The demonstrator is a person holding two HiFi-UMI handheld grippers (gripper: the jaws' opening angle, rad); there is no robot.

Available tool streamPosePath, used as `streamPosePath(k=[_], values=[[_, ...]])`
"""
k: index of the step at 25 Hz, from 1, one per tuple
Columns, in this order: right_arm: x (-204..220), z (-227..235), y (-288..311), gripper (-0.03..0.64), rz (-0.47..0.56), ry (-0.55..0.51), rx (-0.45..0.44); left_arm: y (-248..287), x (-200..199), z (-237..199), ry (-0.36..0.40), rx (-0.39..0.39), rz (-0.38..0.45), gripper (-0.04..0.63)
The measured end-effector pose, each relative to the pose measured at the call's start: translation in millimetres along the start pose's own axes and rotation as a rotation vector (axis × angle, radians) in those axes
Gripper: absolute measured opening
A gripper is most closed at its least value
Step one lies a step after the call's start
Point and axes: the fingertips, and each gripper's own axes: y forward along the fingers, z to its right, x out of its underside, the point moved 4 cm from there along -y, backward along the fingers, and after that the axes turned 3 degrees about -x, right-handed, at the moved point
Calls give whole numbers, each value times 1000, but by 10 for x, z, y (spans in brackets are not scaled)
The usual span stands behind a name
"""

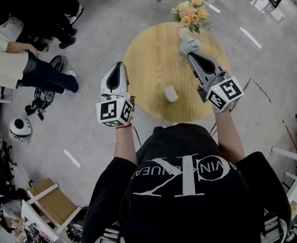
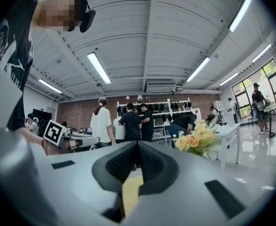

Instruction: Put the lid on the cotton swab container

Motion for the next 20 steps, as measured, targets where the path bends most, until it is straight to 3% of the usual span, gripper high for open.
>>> streamPosePath(k=[20], values=[[74, 9, -118, 18, -2, 35, 17, -77, 44, 44, -1, -24, -5, 11]])
